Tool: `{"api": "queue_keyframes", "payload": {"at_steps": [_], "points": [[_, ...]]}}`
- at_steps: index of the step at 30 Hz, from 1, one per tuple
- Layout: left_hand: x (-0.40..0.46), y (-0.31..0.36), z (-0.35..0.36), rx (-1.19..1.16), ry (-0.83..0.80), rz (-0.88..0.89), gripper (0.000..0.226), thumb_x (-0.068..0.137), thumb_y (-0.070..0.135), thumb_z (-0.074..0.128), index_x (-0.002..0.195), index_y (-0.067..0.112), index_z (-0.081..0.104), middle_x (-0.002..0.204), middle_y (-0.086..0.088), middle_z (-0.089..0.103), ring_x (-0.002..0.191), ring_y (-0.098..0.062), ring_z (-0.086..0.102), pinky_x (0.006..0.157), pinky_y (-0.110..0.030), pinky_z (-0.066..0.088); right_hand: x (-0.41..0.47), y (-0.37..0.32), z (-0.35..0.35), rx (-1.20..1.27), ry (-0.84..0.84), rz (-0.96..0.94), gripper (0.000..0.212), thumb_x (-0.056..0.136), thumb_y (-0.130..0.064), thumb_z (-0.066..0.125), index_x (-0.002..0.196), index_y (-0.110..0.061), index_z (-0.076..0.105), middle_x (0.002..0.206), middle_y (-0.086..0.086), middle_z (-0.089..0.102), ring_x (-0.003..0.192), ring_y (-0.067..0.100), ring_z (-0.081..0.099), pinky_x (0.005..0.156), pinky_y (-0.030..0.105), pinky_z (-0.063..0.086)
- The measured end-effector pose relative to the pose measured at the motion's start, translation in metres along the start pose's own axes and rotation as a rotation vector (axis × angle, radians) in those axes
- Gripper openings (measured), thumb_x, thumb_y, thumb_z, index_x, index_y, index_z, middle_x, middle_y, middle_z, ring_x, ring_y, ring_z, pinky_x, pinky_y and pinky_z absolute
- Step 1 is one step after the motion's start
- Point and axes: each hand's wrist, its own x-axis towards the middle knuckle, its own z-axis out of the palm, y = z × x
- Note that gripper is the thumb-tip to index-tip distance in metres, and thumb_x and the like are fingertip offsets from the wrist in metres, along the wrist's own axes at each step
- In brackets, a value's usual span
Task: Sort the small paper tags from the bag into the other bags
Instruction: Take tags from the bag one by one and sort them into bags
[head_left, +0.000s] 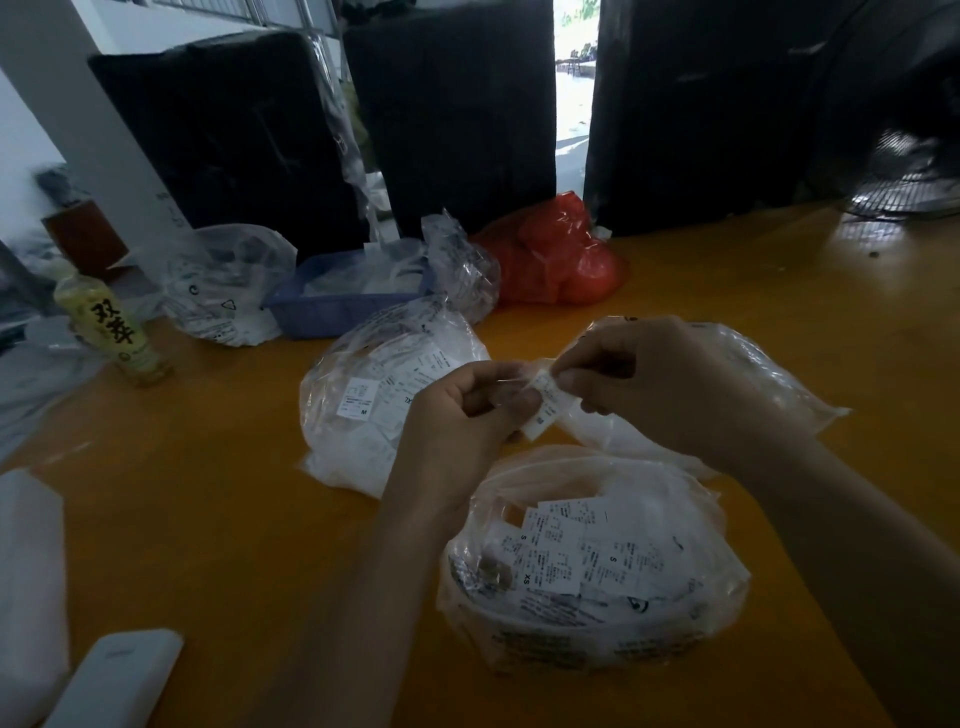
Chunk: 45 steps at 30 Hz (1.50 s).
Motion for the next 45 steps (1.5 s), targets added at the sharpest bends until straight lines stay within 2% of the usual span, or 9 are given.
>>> {"api": "queue_keyframes", "payload": {"at_steps": [4, 8, 12, 15, 23, 28, 37, 43, 45], "points": [[0.008, 0.005, -0.020, 0.394, 0.167, 0.209, 0.032, 0.088, 0.017, 0.082, 0.116, 0.031, 0.073, 0.107, 0.019, 0.077, 0.088, 0.001, 0.072, 0.072, -0.012, 0.056, 0.009, 0.016, -0.012, -0.147, 0.120, 0.090, 0.008, 0.095, -0.021, 0.069, 0.095, -0.028, 0.074, 0.080, -0.014, 0.070, 0.072, 0.004, 0.067, 0.065, 0.019, 0.053], [0.020, -0.001, -0.052, 1.011, 0.461, 0.368, 0.032, 0.093, 0.006, 0.074, 0.121, 0.020, 0.074, 0.130, 0.002, 0.070, 0.111, -0.009, 0.066, 0.082, -0.003, 0.039, 0.016, 0.058, -0.020, -0.809, -0.181, 0.245, 0.024, 0.098, -0.015, 0.058, 0.081, -0.019, 0.076, 0.080, -0.003, 0.071, 0.075, 0.012, 0.068, 0.076, 0.031, 0.060], [0.030, -0.019, -0.073, 1.309, 0.425, 0.132, 0.030, 0.100, 0.007, 0.062, 0.127, 0.016, 0.072, 0.139, -0.008, 0.062, 0.124, -0.025, 0.058, 0.100, -0.026, 0.044, 0.017, 0.092, -0.003, -0.893, -0.320, 0.309, 0.025, 0.094, -0.014, 0.062, 0.117, -0.020, 0.069, 0.113, 0.001, 0.072, 0.102, 0.020, 0.068, 0.091, 0.034, 0.055], [0.032, -0.023, -0.070, 1.509, 0.379, 0.031, 0.032, 0.105, 0.025, 0.054, 0.133, 0.030, 0.068, 0.153, -0.002, 0.047, 0.139, -0.031, 0.035, 0.113, -0.044, 0.033, 0.019, 0.102, 0.009, -0.849, -0.306, 0.282, 0.019, 0.092, -0.011, 0.061, 0.106, -0.017, 0.071, 0.104, 0.004, 0.071, 0.093, 0.022, 0.067, 0.087, 0.039, 0.058], [0.030, -0.020, -0.058, 1.424, 0.332, 0.156, 0.044, 0.106, 0.025, 0.049, 0.149, 0.031, 0.053, 0.155, 0.004, 0.047, 0.142, -0.028, 0.028, 0.112, -0.050, 0.031, 0.026, 0.093, -0.002, -0.852, -0.216, 0.274, 0.015, 0.089, -0.012, 0.059, 0.085, -0.009, 0.073, 0.075, 0.005, 0.068, 0.072, 0.022, 0.069, 0.071, 0.039, 0.060], [0.024, -0.014, -0.042, 1.198, 0.368, 0.311, 0.032, 0.105, 0.022, 0.050, 0.131, 0.030, 0.067, 0.141, 0.006, 0.058, 0.136, -0.022, 0.035, 0.107, -0.042, 0.030, 0.018, 0.090, 0.015, -0.770, -0.296, 0.265, 0.020, 0.095, -0.026, 0.065, 0.113, -0.019, 0.072, 0.108, 0.003, 0.073, 0.095, 0.021, 0.069, 0.085, 0.033, 0.057], [0.013, -0.004, -0.016, 0.943, 0.276, 0.511, 0.027, 0.105, 0.015, 0.052, 0.117, 0.025, 0.073, 0.121, 0.011, 0.069, 0.122, -0.014, 0.055, 0.107, -0.031, 0.035, 0.019, 0.076, -0.011, -0.826, -0.128, 0.233, 0.030, 0.100, -0.030, 0.057, 0.077, -0.021, 0.074, 0.070, -0.005, 0.069, 0.059, 0.009, 0.061, 0.059, 0.026, 0.053], [0.003, -0.007, 0.002, 0.587, 0.084, 0.311, 0.022, 0.104, 0.038, 0.056, 0.120, 0.036, 0.070, 0.111, 0.024, 0.070, 0.107, 0.005, 0.062, 0.085, -0.011, 0.049, 0.012, 0.037, -0.026, -0.151, -0.072, 0.294, 0.018, 0.097, -0.027, 0.065, 0.081, -0.021, 0.072, 0.074, -0.005, 0.074, 0.058, 0.015, 0.065, 0.056, 0.028, 0.051], [-0.001, -0.008, 0.007, 0.370, -0.018, 0.154, 0.038, 0.094, 0.059, 0.060, 0.127, 0.041, 0.066, 0.115, 0.024, 0.071, 0.104, 0.007, 0.066, 0.088, -0.019, 0.056, 0.007, 0.024, -0.026, 0.104, -0.121, 0.298, 0.014, 0.096, -0.023, 0.066, 0.085, -0.018, 0.073, 0.077, -0.002, 0.075, 0.055, 0.010, 0.059, 0.055, 0.025, 0.047]]}}
